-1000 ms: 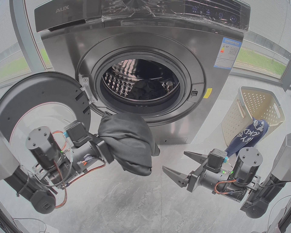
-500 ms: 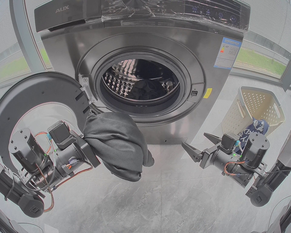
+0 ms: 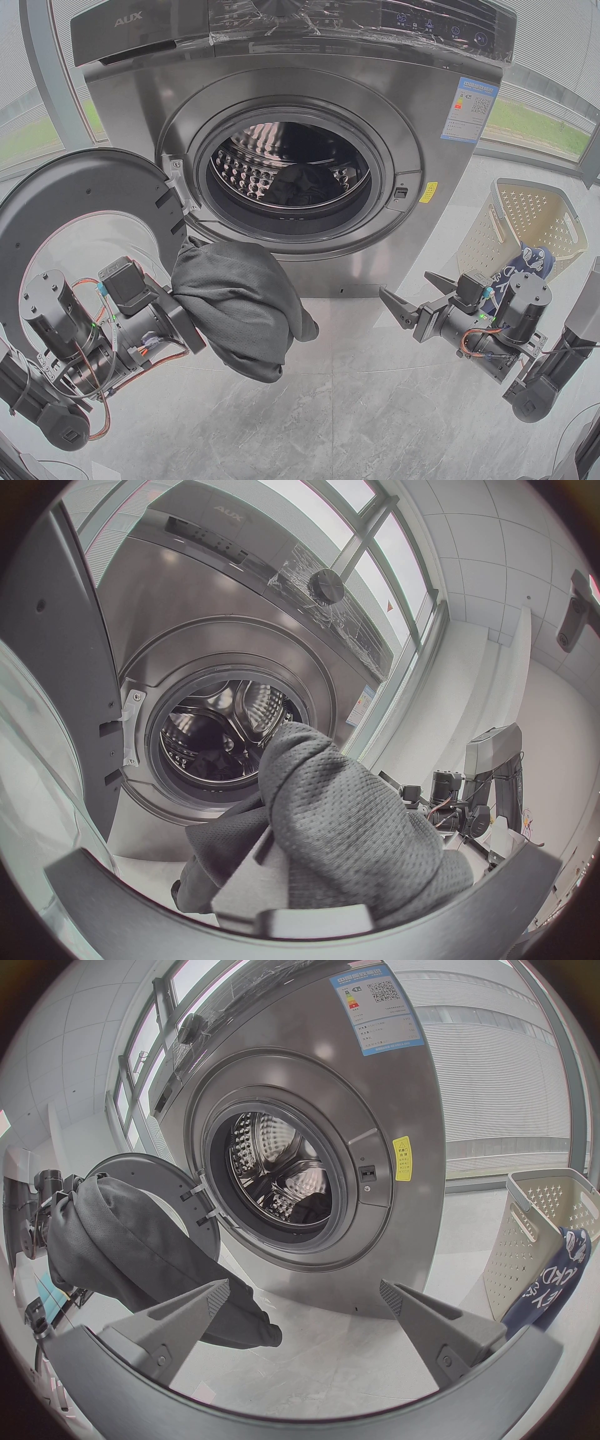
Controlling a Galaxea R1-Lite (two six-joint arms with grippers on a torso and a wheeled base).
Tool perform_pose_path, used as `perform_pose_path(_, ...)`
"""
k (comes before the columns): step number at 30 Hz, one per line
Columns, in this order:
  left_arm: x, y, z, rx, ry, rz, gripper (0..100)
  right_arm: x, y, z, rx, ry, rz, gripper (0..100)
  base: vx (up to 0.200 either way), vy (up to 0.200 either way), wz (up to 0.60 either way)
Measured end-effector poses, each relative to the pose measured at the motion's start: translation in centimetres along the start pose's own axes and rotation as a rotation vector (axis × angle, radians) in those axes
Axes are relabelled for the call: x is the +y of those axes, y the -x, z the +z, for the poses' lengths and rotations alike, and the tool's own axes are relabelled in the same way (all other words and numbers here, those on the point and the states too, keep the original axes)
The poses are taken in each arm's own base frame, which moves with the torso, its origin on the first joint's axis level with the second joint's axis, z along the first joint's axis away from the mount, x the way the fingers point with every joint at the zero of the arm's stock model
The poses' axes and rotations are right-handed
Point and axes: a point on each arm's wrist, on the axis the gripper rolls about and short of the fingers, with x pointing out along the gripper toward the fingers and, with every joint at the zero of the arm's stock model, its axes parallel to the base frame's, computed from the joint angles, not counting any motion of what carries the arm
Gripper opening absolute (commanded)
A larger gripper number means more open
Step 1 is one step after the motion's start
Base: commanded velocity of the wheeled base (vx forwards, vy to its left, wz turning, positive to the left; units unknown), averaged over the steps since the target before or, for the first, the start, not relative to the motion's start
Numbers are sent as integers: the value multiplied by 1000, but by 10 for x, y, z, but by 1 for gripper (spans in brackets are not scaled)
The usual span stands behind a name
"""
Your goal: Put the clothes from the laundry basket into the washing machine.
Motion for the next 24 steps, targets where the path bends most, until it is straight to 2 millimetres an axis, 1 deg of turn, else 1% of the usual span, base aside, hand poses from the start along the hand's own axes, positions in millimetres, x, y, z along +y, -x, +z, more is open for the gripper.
perform_pose_path(3,0,0,0,2,-2,0,0,1,0,0,1,-1,3,100,200,0,0)
perform_pose_path(9,0,2,-4,17,0,1,0,3,0,-2,6,-3,9,100,0,0,0)
perform_pose_path(12,0,1,-6,24,-6,7,0,3,1,-2,10,-3,10,100,0,200,0)
perform_pose_path(17,2,0,-9,36,-43,13,0,5,1,-3,12,-3,15,100,0,0,0)
perform_pose_path(24,2,-1,-12,48,-46,10,0,5,1,-3,12,-3,15,100,0,0,0)
